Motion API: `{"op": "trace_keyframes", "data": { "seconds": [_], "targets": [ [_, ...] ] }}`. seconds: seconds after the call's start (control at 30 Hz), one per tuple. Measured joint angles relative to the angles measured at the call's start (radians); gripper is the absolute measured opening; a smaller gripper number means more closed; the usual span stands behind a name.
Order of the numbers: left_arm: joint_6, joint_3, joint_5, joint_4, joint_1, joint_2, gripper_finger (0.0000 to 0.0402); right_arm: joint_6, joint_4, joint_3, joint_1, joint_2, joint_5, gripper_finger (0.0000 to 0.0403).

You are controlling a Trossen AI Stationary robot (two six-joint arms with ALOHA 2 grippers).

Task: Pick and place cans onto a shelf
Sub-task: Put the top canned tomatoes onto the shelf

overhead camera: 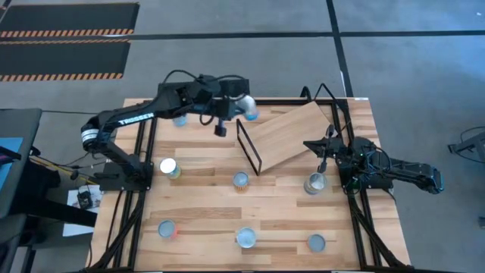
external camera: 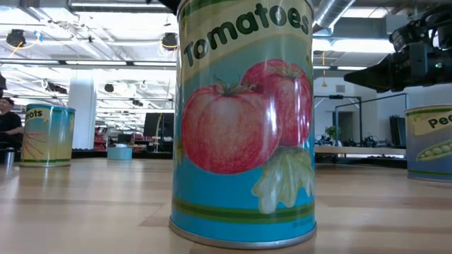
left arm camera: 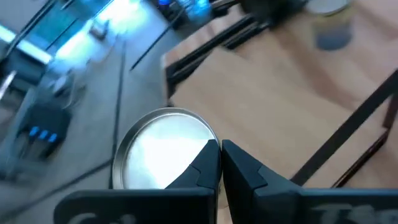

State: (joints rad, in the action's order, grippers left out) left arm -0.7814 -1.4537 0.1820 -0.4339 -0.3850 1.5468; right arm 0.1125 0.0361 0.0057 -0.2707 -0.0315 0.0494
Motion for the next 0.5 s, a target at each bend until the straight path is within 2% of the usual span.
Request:
{"op": "trace_keyframes", "data": {
  "seconds": [0.1,0.3,0.5],
  "targets": [
    [-0.052,-0.051,0.056,-0.019,0.006,0.074,0.0000,0.000,0.000,0.000,0.000,-0.003,0.000,0.0028],
    [-0.074,-0.255,0.078,-0.162,0.013,0.236,0.0000,0.000,0.000,0.000,0.000,-0.003,0.000,0.0028],
    [0.059,-0.436,0.068,-0.301,0.014,0.380,0.0000,0.000,0.000,0.000,0.000,-0.003,0.001,0.0029]
  ]
}}
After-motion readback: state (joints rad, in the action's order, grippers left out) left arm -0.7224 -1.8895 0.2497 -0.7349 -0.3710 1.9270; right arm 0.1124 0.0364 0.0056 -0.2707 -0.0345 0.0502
